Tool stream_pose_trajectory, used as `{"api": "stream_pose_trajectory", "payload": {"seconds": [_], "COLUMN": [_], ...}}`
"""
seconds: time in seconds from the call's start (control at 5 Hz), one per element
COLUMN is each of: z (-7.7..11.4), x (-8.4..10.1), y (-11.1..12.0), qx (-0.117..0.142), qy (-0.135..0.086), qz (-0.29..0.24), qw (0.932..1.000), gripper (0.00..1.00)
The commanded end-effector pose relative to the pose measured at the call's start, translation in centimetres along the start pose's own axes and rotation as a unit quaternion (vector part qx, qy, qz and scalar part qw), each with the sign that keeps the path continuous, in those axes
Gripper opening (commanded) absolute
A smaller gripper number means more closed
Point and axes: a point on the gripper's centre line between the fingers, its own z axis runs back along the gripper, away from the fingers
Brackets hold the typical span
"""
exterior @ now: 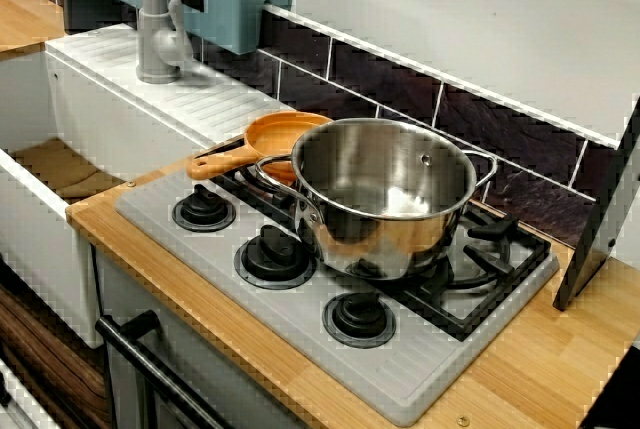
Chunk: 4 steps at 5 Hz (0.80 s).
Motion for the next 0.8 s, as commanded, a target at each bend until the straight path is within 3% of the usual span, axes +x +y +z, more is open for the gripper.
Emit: {"api": "stream_pose_trajectory", "payload": {"seconds": [0.0,0.2,0.4,0.6], "z": [0.0,-0.7,-0.9,-1.6], "x": [0.0,-1.5,-3.1,-4.7], "y": [0.0,-1.5,-2.3,-3.6], "qx": [0.0,0.009,0.007,0.018], "qy": [0.0,-0.011,-0.007,-0.028], "qz": [0.0,-0.045,-0.061,-0.102], "qw": [1.0,0.9989,0.9981,0.9943], "gripper": [1.0,1.0,1.0,1.0]}}
